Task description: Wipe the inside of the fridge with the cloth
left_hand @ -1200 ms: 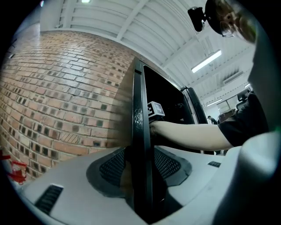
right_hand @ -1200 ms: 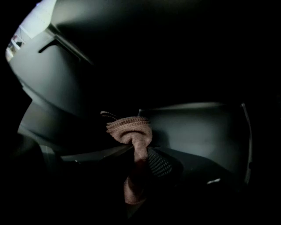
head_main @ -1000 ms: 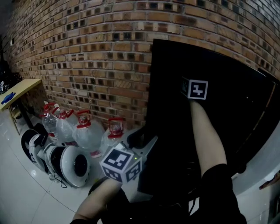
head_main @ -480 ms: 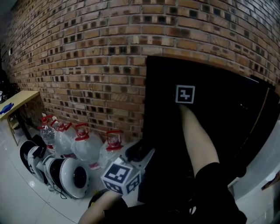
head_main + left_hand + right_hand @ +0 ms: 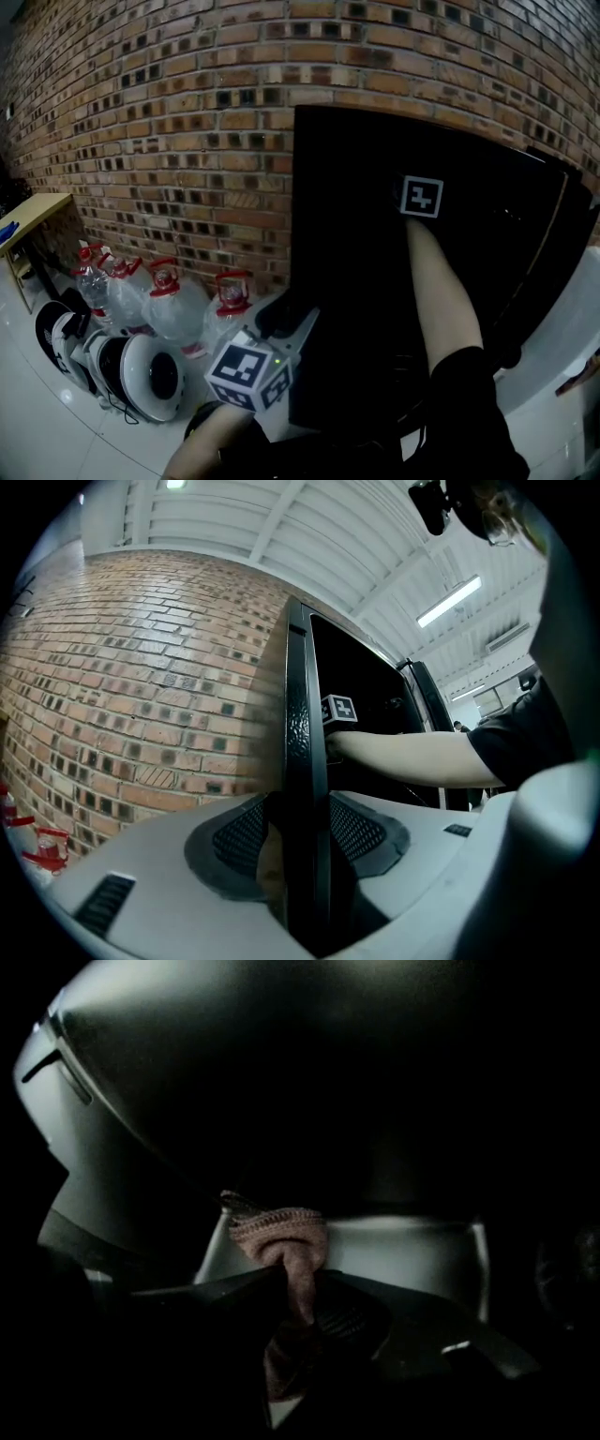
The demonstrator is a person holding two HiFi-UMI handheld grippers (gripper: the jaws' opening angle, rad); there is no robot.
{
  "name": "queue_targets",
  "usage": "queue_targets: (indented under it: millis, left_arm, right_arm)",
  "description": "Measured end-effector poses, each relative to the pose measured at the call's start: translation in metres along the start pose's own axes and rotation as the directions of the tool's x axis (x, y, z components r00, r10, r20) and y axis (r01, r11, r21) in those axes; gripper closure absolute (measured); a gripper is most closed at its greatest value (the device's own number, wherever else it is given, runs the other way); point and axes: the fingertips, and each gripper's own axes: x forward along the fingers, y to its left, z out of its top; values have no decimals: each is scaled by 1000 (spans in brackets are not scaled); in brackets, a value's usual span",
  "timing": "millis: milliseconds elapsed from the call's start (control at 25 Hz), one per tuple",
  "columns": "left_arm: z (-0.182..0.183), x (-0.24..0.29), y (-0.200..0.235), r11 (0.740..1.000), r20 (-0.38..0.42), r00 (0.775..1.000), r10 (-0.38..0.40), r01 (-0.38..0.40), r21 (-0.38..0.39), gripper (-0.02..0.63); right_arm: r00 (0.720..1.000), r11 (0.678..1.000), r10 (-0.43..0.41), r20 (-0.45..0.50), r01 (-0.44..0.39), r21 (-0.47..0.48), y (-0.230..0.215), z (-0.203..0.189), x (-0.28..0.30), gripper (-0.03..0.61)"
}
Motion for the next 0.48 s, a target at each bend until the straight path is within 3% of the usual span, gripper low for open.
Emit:
queue_targets:
  millis: [320,480]
  left_arm:
    - [0,-2,3,999,-1,999,34,-34,-1,404]
    - [9,-1,-1,999,20,999,44,-45,12,403]
  right_arm:
    - [992,990,-129,-7,130,61,-47,-19,-18,499]
    - [986,985,-167,-17,168,39,-57,-25,-21,499]
